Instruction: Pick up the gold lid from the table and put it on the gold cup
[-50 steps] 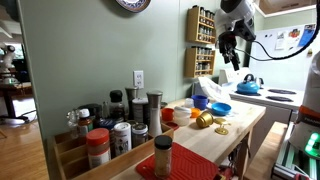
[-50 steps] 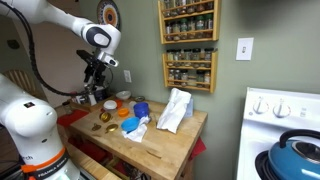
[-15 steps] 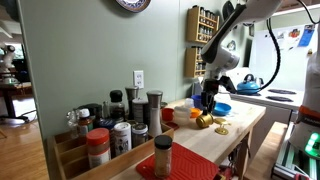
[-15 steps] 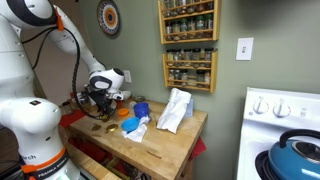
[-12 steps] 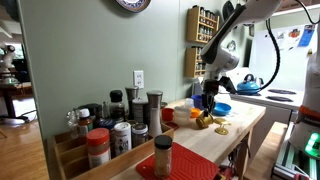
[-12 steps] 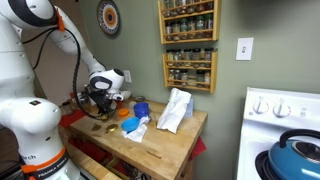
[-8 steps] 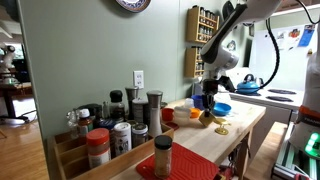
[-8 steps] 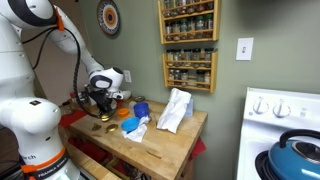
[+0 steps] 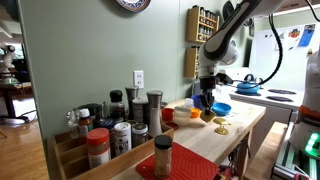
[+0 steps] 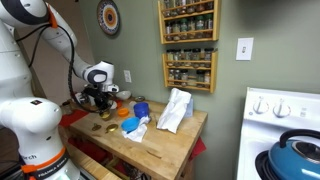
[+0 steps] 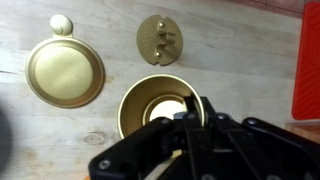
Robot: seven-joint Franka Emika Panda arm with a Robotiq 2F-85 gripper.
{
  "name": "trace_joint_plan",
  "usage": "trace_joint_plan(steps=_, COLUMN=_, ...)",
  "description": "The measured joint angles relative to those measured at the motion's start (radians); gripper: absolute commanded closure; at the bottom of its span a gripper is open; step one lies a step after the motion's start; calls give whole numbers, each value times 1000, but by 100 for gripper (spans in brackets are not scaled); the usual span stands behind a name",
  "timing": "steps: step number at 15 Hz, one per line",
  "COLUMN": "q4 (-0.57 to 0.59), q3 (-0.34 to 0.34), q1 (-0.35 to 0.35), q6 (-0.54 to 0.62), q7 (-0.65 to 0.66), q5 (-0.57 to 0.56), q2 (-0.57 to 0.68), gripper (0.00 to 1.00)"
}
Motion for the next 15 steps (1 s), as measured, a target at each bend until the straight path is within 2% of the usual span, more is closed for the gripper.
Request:
trace_joint_plan(steps=6, q4=7, q3=41, q1=25, q6=6, q7=228, q5=-221, q2=1, gripper=97)
trace_joint_plan(steps=15, q4=42, q3=60, q1=45, q6=-60, q7=255, q5=-381, q2=47, gripper=98)
